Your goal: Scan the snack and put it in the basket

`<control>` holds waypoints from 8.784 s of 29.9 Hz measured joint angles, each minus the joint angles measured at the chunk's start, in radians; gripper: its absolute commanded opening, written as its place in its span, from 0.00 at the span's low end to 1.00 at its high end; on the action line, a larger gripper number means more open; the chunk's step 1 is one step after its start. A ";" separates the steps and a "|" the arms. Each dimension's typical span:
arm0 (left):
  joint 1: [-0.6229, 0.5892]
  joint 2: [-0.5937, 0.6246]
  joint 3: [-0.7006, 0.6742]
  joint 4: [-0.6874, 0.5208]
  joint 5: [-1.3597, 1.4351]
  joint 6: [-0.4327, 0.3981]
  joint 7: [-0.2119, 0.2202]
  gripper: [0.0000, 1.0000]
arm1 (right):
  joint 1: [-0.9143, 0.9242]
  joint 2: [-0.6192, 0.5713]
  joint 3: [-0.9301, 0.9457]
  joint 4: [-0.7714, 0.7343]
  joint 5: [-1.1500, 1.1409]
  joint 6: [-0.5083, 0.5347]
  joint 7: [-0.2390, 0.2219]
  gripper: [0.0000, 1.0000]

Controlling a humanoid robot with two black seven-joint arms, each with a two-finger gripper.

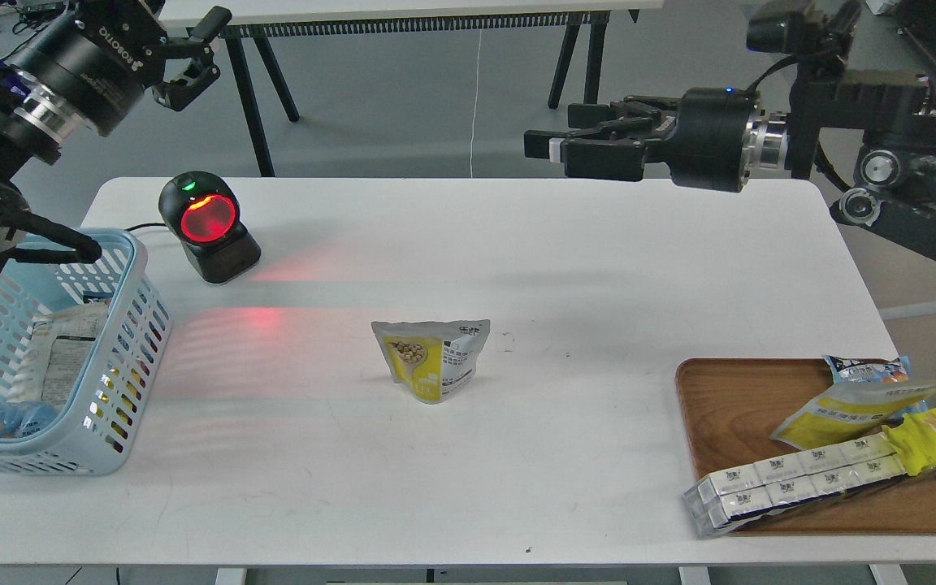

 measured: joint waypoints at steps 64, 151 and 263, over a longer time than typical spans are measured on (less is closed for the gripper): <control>-0.057 -0.135 0.522 -0.417 1.747 0.006 -0.036 0.00 | -0.414 0.389 0.434 -0.854 1.417 0.370 0.000 0.99; -0.072 0.170 0.349 -0.295 1.747 0.130 -0.176 0.00 | -0.408 0.387 0.431 -0.839 1.417 0.370 0.000 0.99; -0.183 -0.230 -0.094 0.475 0.014 0.013 -0.157 1.00 | -0.313 0.387 0.711 -0.889 1.419 0.370 -0.171 0.99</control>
